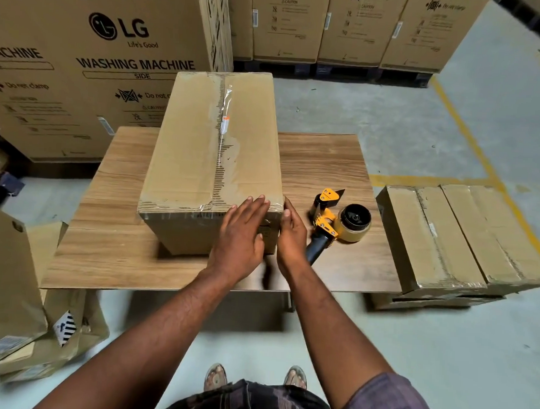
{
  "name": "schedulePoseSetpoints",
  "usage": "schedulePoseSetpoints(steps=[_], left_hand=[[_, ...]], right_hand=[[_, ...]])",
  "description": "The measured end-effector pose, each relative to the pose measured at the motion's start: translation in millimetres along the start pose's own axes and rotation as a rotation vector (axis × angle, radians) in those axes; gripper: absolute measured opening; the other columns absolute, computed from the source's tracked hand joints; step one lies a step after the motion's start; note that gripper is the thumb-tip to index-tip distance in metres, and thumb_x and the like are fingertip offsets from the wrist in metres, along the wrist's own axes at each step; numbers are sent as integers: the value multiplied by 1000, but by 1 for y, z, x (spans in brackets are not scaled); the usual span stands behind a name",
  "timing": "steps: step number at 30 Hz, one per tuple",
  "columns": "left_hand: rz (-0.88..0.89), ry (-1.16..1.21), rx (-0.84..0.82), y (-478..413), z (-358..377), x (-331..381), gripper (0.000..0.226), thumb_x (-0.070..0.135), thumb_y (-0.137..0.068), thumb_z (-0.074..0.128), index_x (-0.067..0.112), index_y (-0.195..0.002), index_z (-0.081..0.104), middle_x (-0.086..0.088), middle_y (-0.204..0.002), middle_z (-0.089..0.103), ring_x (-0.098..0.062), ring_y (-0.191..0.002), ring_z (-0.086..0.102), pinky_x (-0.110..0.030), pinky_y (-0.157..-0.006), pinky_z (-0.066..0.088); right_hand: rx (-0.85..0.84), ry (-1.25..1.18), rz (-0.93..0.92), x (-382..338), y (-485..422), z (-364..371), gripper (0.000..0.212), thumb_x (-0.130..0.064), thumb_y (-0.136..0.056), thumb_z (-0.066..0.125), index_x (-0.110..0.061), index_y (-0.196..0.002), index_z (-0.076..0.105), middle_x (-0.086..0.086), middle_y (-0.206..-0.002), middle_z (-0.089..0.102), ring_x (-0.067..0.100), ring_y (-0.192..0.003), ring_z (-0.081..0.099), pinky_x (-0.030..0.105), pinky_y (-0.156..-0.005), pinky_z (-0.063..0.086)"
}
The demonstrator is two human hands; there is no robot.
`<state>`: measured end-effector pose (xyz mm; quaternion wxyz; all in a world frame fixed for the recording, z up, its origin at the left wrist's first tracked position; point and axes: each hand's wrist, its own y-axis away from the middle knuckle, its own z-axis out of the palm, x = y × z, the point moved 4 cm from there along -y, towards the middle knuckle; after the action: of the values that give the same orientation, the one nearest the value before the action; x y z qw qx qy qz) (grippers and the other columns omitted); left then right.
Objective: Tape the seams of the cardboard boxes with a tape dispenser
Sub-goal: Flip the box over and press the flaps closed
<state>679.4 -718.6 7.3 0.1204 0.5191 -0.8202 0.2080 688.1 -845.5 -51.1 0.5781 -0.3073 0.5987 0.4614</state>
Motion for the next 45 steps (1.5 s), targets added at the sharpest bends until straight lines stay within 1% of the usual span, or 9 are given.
schedulePoseSetpoints(steps=[10,15,17,20,23,28,33,38,45], left_hand=[[17,-35,-23,1,-1,0,74,21,-93,57,23,-159,22,8,-165,19,-11,-153,11,-32,-123,-3],[20,-5,-14,0,-3,-3,69,28,-94,57,22,-157,28,6,-164,25,-12,-152,16,-35,-124,2],[5,46,10,-2,-6,-1,61,38,-96,53,23,-153,38,6,-160,33,-13,-149,24,-36,-123,9],[-45,117,30,-11,-18,0,50,50,-98,44,27,-141,55,9,-149,49,-13,-139,40,-36,-115,20],[-51,105,26,-27,-30,-4,37,48,-101,47,30,-126,67,10,-133,61,-15,-126,49,-38,-105,30],[-8,171,46,-41,-27,-17,21,43,-89,68,31,-107,71,12,-110,66,-17,-105,54,-44,-92,46],[47,132,63,-34,-25,-19,32,30,-84,77,31,-115,69,12,-117,63,-17,-107,52,-43,-95,45],[53,93,-1,-32,-27,-18,49,19,-79,81,32,-122,64,11,-124,59,-17,-114,50,-45,-101,42],[59,55,165,-33,-53,-41,17,36,-85,77,26,-98,75,3,-99,58,-18,-96,51,-35,-82,45]], right_hand=[[31,181,-139,3,20,9,44,-30,-111,40,-30,-154,40,0,-152,53,15,-140,49,33,-116,40],[24,376,-192,0,20,8,53,-16,-109,44,-26,-159,32,7,-138,64,9,-118,61,0,-88,41],[-53,458,-214,1,19,2,58,-12,-106,47,-21,-160,28,7,-133,67,7,-114,62,-3,-84,37],[-168,495,-213,-1,12,-14,65,-1,-99,58,-12,-158,34,6,-146,57,18,-134,55,5,-103,37],[-186,338,-145,-26,13,-23,66,-13,-98,67,-16,-157,37,-6,-154,45,6,-141,44,20,-114,38],[-283,496,-346,-63,7,-6,46,-7,-106,48,-13,-151,47,1,-159,40,4,-146,34,20,-121,29],[-369,756,-495,-51,6,-7,60,-3,-95,40,-9,-155,41,8,-165,31,22,-154,24,35,-126,22],[-414,844,-483,-50,9,-13,89,23,-80,48,-15,-159,33,-1,-169,19,15,-157,12,35,-126,24],[-463,953,-610,-75,9,9,42,-11,-102,57,-11,-144,56,8,-157,45,28,-152,29,46,-124,19]])
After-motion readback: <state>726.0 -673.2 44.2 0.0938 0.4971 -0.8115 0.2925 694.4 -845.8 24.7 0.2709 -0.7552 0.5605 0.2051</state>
